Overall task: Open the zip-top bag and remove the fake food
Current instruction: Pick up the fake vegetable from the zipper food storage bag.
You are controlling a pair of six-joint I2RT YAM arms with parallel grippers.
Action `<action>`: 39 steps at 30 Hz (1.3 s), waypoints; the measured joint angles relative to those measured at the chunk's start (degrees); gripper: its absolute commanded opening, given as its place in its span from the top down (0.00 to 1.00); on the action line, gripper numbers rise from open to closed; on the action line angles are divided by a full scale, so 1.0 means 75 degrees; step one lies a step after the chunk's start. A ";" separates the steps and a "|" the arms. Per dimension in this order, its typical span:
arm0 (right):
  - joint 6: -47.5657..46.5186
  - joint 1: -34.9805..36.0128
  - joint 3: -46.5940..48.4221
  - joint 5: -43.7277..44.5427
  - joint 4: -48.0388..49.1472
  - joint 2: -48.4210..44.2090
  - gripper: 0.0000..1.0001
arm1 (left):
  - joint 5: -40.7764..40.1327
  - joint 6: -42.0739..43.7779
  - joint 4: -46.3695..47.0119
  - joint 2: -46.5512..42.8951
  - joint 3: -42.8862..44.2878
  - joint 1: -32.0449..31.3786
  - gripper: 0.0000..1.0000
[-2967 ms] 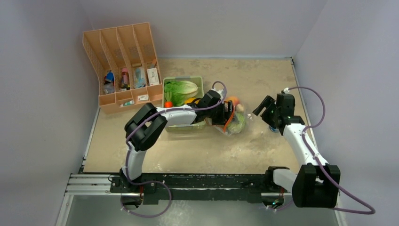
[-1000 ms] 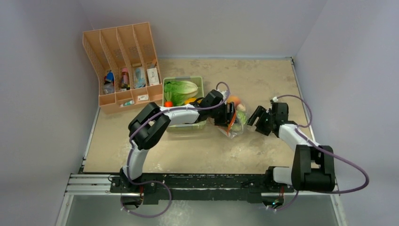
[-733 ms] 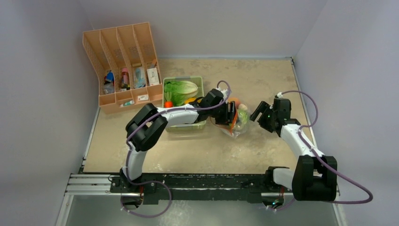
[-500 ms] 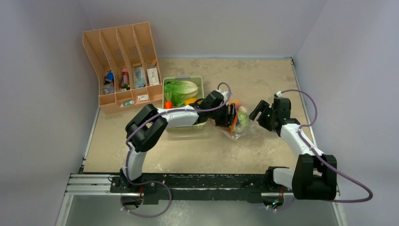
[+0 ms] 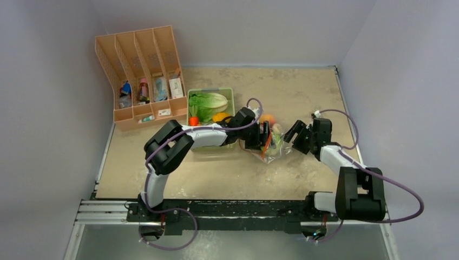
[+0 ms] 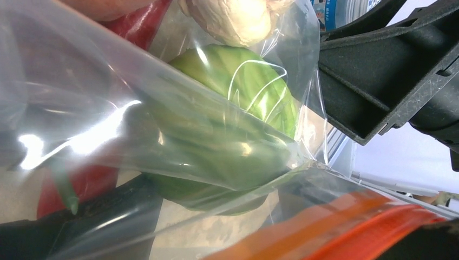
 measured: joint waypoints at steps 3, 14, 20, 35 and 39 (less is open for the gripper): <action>0.0009 -0.0015 0.0000 -0.0210 0.0216 0.0152 0.25 | 0.0058 -0.0213 0.0289 -0.0012 -0.0195 0.0041 0.26; 0.0070 -0.0052 -0.0076 -0.0600 0.0833 0.0443 0.25 | 0.0356 -0.0673 0.0901 -0.0015 -0.0516 0.0143 0.29; 0.0221 -0.0058 -0.0160 -0.0612 0.1052 0.0493 0.25 | 0.0373 -0.0796 0.1180 -0.0044 -0.0691 0.0149 0.23; 0.0437 -0.0061 -0.0475 -0.0775 0.1530 0.0495 0.27 | 0.0286 -0.1040 0.1448 -0.0242 -0.0976 0.0350 0.38; 0.0431 -0.0064 -0.0504 -0.0833 0.1626 0.0498 0.26 | 0.0277 -0.1020 0.1378 -0.0242 -0.0976 0.0350 0.25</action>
